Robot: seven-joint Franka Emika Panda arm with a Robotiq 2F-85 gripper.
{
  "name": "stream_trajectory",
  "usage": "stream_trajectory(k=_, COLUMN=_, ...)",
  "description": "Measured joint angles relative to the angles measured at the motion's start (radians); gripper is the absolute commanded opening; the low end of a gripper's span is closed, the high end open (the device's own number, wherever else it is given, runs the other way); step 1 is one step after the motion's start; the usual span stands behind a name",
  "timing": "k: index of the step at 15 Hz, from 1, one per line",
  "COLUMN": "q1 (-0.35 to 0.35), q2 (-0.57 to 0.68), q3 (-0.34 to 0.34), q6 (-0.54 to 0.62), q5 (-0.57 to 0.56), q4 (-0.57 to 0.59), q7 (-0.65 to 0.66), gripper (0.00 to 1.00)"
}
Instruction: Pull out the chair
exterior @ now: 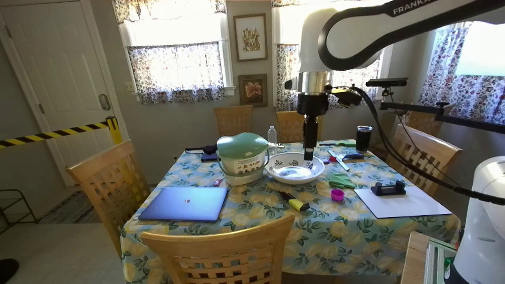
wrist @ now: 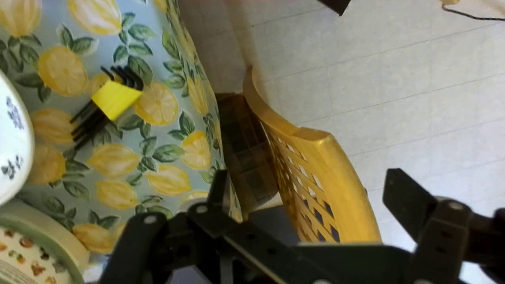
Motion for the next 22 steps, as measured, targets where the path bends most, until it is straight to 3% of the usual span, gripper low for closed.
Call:
stream_trajectory(k=8, q1=0.115, q2=0.061, q3=0.200, q6=0.410, q5=-0.122, q4=-0.122, q7=0.079, gripper=1.00)
stream_trajectory(k=16, q1=0.139, q2=0.085, q3=0.201, q6=0.404, q5=-0.121, q4=-0.123, q7=0.100, gripper=1.00)
stream_trajectory(k=22, q1=0.188, q2=0.211, q3=0.226, q6=0.443, q5=-0.106, q4=-0.113, q7=0.134, gripper=1.00)
